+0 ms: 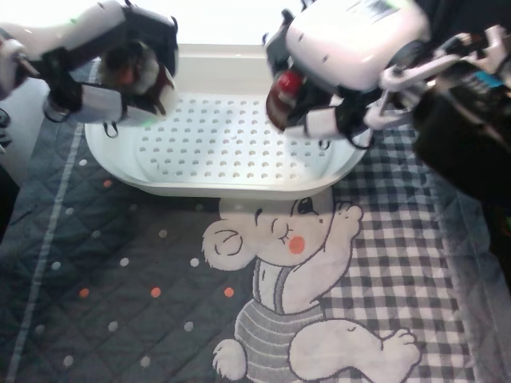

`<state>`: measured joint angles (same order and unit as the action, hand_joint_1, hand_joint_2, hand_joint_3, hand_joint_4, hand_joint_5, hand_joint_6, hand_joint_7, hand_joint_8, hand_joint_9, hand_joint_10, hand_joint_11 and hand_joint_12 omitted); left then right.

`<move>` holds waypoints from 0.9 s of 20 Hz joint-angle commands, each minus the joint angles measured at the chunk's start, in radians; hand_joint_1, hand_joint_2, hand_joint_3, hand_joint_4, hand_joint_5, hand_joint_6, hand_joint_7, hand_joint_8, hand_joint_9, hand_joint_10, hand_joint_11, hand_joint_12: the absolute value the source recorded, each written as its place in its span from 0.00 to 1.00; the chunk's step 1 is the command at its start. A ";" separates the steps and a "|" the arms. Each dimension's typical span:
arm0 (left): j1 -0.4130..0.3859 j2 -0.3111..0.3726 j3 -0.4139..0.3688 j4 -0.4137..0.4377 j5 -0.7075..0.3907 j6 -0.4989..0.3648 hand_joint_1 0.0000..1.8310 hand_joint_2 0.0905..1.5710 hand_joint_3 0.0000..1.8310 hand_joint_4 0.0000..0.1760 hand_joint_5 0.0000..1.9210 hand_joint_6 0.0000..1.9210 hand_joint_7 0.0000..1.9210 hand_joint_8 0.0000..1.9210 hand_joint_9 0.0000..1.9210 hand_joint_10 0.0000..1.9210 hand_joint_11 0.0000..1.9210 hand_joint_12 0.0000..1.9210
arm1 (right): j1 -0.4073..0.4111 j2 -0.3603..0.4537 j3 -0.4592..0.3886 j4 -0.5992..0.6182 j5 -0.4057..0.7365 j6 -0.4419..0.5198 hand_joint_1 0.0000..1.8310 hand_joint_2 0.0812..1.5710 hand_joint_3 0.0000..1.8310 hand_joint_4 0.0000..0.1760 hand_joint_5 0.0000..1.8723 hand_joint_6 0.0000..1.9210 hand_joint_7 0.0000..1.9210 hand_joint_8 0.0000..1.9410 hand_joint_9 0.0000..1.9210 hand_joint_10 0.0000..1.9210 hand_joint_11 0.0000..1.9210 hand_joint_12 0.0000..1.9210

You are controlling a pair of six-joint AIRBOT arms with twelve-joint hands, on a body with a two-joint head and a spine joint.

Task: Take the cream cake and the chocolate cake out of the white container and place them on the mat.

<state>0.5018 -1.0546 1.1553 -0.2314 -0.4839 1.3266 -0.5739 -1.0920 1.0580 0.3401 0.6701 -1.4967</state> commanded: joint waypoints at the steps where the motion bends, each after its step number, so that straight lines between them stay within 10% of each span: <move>1: -0.013 0.013 -0.018 0.028 -0.167 -0.011 0.73 0.76 0.00 0.00 0.36 0.69 0.43 0.62 0.39 0.79 0.14 0.89 | 0.015 0.019 -0.028 -0.048 0.181 -0.004 0.68 0.70 0.00 0.00 0.51 0.45 0.51 0.63 0.47 0.63 0.36 0.91; 3: 0.009 0.066 -0.087 0.060 -0.228 -0.011 0.74 0.75 0.00 0.00 0.37 0.66 0.42 0.63 0.41 0.77 0.32 0.81 | 0.015 0.076 -0.095 -0.091 0.244 -0.004 0.69 0.72 0.00 0.00 0.48 0.45 0.50 0.66 0.48 0.75 0.38 0.99; 7: 0.097 0.170 -0.213 0.092 -0.345 -0.011 0.74 0.75 0.00 0.00 0.37 0.65 0.43 0.63 0.43 0.75 0.36 0.78 | -0.009 0.145 -0.201 -0.157 0.317 -0.004 0.67 0.74 0.00 0.00 0.50 0.42 0.40 0.81 0.41 0.93 0.40 1.00; 16: 0.248 0.285 -0.402 0.138 -0.512 -0.011 0.73 0.74 0.00 0.00 0.37 0.65 0.42 0.62 0.47 0.71 0.39 0.74 | -0.171 0.238 -0.359 -0.190 0.469 -0.004 0.70 0.68 0.00 0.00 0.53 0.43 0.56 0.57 0.30 0.80 0.19 1.00; 18: 0.313 0.298 -0.444 0.137 -0.540 -0.026 0.66 0.76 0.00 0.00 0.37 0.67 0.44 0.66 0.45 0.57 0.39 0.75 | -0.228 0.247 -0.395 -0.180 0.491 -0.004 0.70 0.68 0.00 0.00 0.53 0.39 0.56 0.58 0.32 0.81 0.20 0.99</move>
<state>0.8349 -0.7574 0.7067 -0.1001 -0.8894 1.2995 -0.8253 -0.8490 0.6571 0.1875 1.0435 -1.4967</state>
